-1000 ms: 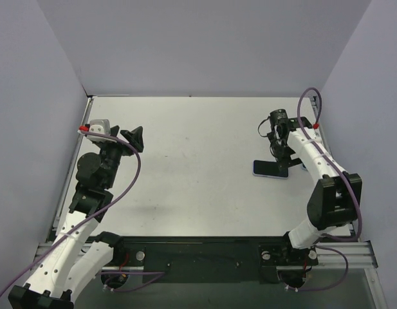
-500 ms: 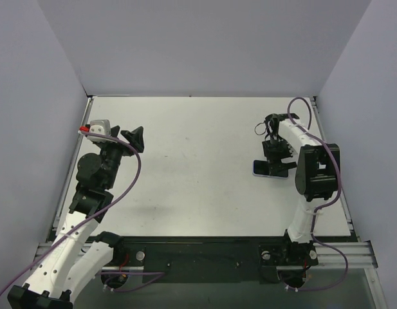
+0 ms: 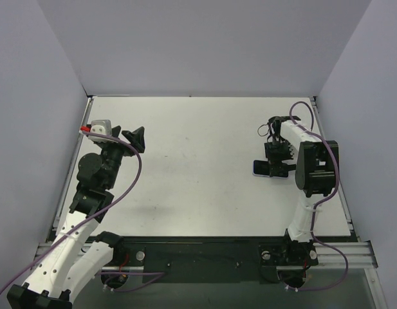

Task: Take the phone out of the phone case
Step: Pick up the phone at the center of the board, then remove the phone case from the phone.

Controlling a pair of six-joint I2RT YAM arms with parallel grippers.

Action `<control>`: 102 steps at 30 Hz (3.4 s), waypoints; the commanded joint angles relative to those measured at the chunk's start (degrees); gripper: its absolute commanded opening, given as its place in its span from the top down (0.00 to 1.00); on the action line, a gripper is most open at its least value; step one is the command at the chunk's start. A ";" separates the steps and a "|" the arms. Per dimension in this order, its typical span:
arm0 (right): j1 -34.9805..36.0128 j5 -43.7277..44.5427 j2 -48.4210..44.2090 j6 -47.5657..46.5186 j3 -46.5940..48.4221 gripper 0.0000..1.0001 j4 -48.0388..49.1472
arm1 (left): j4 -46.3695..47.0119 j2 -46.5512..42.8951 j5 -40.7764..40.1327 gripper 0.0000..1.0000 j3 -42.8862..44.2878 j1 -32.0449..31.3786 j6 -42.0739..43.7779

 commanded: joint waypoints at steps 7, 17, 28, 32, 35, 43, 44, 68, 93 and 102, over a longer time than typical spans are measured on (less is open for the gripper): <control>-0.36 -1.31 0.68 2.32 -4.46 0.04 1.07 | 2.55 0.63 0.70 0.08 2.62 -0.20 -0.02; -0.28 -1.13 0.94 3.98 -8.84 0.11 2.83 | 2.55 0.98 0.79 0.08 2.45 -0.20 -0.28; 1.39 -1.75 0.33 4.08 -14.56 0.55 10.47 | 2.55 1.15 0.88 0.08 2.45 -0.20 -0.54; 3.06 -0.43 -2.65 2.67 -14.48 0.86 10.74 | 2.64 1.42 1.06 0.08 2.36 -0.20 -0.72; 4.73 0.36 -4.32 -0.48 -12.29 0.96 8.82 | 2.72 1.86 1.23 0.08 2.27 -0.20 -0.98; 9.64 10.27 -12.76 -10.77 -14.38 1.00 9.15 | 2.72 3.09 2.37 0.08 2.36 0.06 -2.30; 10.44 11.25 -14.77 -12.87 -16.39 1.00 10.38 | 2.81 3.44 2.55 0.08 2.36 0.24 -2.39; 30.83 -9.91 -44.93 -62.11 -41.37 1.00 58.54 | -1.67 27.42 32.75 0.11 12.11 2.61 -17.93; 43.93 -4.56 -40.54 -62.81 -32.32 1.00 63.66 | 11.86 48.70 51.59 0.27 13.61 -3.36 -36.23; 44.37 -3.41 -39.75 -62.90 -29.33 1.00 61.11 | 11.16 49.49 51.86 0.31 13.96 -6.79 -34.30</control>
